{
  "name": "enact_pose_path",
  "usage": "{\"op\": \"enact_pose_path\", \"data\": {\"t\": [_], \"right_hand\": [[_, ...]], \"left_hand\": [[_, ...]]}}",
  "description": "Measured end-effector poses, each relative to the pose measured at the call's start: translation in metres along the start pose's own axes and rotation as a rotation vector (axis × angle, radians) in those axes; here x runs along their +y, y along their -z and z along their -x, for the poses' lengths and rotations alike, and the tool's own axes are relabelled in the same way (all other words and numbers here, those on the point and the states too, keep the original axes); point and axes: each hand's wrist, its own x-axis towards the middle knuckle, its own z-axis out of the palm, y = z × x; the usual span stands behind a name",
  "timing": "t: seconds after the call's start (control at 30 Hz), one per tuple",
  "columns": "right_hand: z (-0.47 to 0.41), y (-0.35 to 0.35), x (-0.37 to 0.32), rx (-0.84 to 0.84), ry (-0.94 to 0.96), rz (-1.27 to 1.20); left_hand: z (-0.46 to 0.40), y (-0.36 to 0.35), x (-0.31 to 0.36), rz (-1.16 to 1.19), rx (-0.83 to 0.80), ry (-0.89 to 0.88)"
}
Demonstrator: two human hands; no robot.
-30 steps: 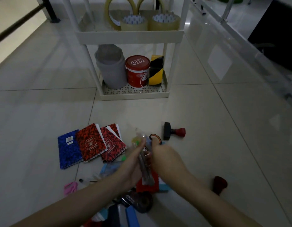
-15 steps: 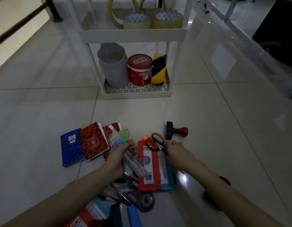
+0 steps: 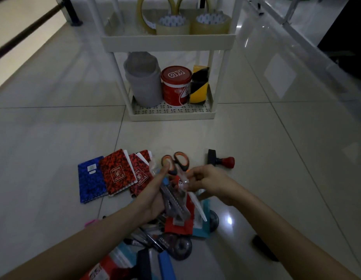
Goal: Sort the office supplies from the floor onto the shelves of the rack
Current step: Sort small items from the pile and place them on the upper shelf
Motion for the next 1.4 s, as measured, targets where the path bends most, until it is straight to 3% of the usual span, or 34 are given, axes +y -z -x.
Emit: {"op": "enact_pose_path", "data": {"t": [0.1,0.17,0.33,0.47,0.6,0.67,0.93,1.2,1.27,1.4], "right_hand": [[-0.011,-0.021,-0.001,0.046,0.067,0.024],[-0.02,-0.03,0.002,0.118,0.174,0.2],[-0.024,-0.033,0.007,0.068,0.38,0.44],[-0.026,-0.039,0.014,0.096,0.35,0.458],[-0.026,-0.039,0.036,0.008,0.212,1.05],[-0.023,-0.041,0.045,-0.02,0.156,1.176],[-0.02,-0.039,0.036,-0.001,0.112,1.294],[-0.042,-0.056,0.039,-0.013,0.414,1.482],[-0.043,-0.054,0.04,0.029,0.376,1.451],[-0.037,-0.038,0.023,0.053,0.175,1.09]], "left_hand": [[0.001,-0.003,-0.001,0.027,0.009,-0.025],[0.003,-0.002,0.001,-0.007,0.067,-0.013],[0.009,0.018,0.01,0.009,0.246,-0.047],[0.009,0.036,0.027,0.023,0.327,-0.215],[0.009,0.057,0.046,0.107,0.338,-0.285],[0.01,0.063,0.049,0.126,0.336,-0.28],[0.016,0.068,0.044,0.068,0.332,-0.24],[0.016,0.06,0.029,0.016,0.309,-0.254],[0.017,0.062,0.028,0.034,0.287,-0.238],[0.017,0.072,0.029,0.114,0.259,-0.224]]}}
